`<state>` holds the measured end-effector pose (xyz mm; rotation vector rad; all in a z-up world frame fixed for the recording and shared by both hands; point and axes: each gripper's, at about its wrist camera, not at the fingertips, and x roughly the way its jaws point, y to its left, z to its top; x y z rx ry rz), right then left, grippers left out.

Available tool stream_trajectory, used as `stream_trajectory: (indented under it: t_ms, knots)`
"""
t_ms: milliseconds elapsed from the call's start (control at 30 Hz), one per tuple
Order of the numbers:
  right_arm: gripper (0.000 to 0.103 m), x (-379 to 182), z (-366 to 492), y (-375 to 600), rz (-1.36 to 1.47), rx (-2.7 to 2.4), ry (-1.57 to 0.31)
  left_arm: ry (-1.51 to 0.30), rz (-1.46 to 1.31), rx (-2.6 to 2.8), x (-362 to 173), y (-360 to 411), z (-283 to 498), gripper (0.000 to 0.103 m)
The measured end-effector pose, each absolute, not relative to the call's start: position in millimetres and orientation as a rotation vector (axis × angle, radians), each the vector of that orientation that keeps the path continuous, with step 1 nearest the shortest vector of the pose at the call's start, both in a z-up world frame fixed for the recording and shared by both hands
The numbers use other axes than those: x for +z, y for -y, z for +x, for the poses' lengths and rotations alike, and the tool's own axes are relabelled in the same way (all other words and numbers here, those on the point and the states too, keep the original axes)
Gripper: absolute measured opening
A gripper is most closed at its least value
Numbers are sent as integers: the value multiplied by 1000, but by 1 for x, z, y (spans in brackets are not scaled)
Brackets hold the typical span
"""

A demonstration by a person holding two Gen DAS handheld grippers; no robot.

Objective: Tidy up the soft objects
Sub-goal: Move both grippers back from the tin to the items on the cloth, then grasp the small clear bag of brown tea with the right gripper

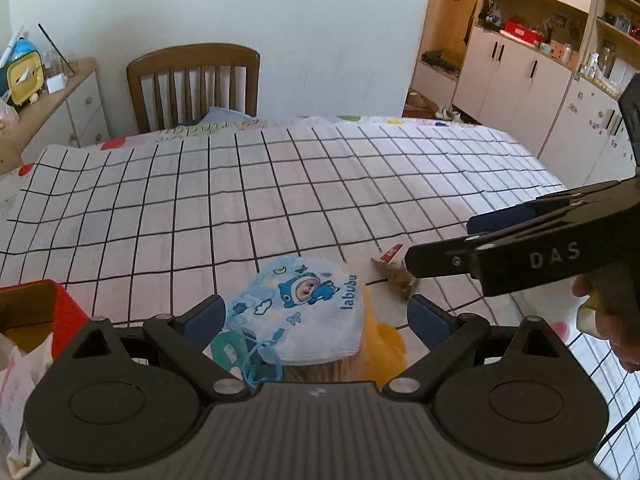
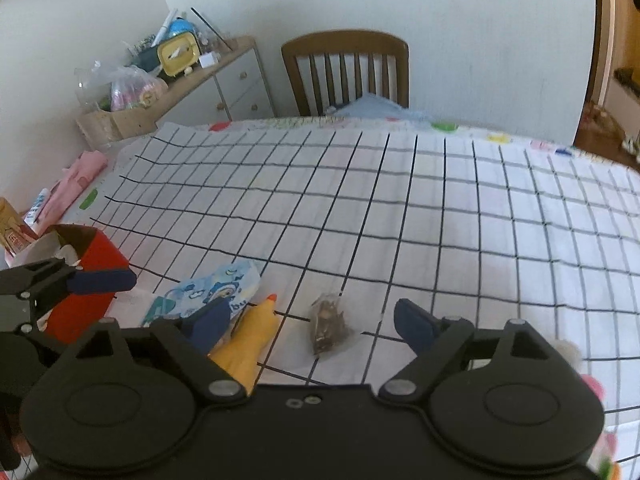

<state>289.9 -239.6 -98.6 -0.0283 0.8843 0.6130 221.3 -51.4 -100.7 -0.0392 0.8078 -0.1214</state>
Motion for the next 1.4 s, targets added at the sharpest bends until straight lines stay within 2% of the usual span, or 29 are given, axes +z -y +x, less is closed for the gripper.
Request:
stream_trajectory:
  t_ms: [33, 200, 267, 467, 533, 767, 833, 900, 1133, 1400]
  knots:
    - [85, -102, 292, 239, -26, 613, -896, -810, -38, -119, -103, 51, 222, 96]
    - [80, -116, 303, 236, -16, 602, -939, -841, -63, -133, -110, 45, 228, 67]
    - [80, -122, 306, 235, -13, 605, -952, -859, -65, -137, -113, 45, 230, 64]
    - [71, -136, 314, 230, -28, 598, -982, -882, -94, -154, -118, 42, 234, 44]
    - [59, -139, 314, 228, -44, 598, -982, -887, -105, -154, -118, 41, 235, 41]
    - [31, -144, 309, 223, -116, 588, -960, -893, -189, -173, -117, 33, 237, 21]
    - [19, -144, 309, 223, -117, 590, -956, -885, -200, -170, -115, 31, 237, 17]
    - [16, -144, 309, 225, -112, 590, -950, -877, -198, -159, -112, 30, 236, 11]
    - [9, -133, 297, 234, -89, 595, -899, -832, -229, -135, -97, 22, 225, 5]
    - [9, -110, 273, 250, -29, 634, -847, -807, -250, -130, -80, 14, 207, 4]
